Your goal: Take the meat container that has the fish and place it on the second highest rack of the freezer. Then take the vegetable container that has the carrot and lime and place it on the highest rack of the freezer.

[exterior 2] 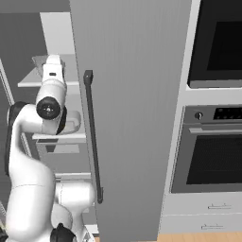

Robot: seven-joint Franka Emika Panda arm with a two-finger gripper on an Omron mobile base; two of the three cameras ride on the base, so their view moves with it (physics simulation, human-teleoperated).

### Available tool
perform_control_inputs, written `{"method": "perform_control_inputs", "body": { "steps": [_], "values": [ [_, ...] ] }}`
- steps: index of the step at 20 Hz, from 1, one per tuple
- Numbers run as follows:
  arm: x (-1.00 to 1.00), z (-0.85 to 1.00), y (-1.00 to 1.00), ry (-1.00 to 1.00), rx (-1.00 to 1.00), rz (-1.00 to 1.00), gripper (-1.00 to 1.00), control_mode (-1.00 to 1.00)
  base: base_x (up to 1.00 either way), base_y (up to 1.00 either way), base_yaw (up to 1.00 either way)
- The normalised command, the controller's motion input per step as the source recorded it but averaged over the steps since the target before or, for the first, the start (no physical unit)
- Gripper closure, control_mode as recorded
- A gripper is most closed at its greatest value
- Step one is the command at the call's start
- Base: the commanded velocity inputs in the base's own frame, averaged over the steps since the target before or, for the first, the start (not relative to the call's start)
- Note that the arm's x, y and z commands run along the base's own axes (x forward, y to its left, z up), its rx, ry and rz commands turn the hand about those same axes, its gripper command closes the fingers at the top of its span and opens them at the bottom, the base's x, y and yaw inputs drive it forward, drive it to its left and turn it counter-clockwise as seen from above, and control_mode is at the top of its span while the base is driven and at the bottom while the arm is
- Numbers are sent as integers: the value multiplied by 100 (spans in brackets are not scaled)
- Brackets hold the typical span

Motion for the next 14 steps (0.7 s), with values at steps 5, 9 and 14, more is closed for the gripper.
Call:
{"method": "perform_control_inputs", "body": {
  "steps": [5,9,14],
  "values": [
    [-100,-7,-80,0,1,-4,-100,-100,0,0,0],
    [-100,-57,-85,7,0,-10,-100,-100,0,0,0],
    [-100,-98,-88,23,-2,-9,-100,-100,0,0,0]
  ]
}}
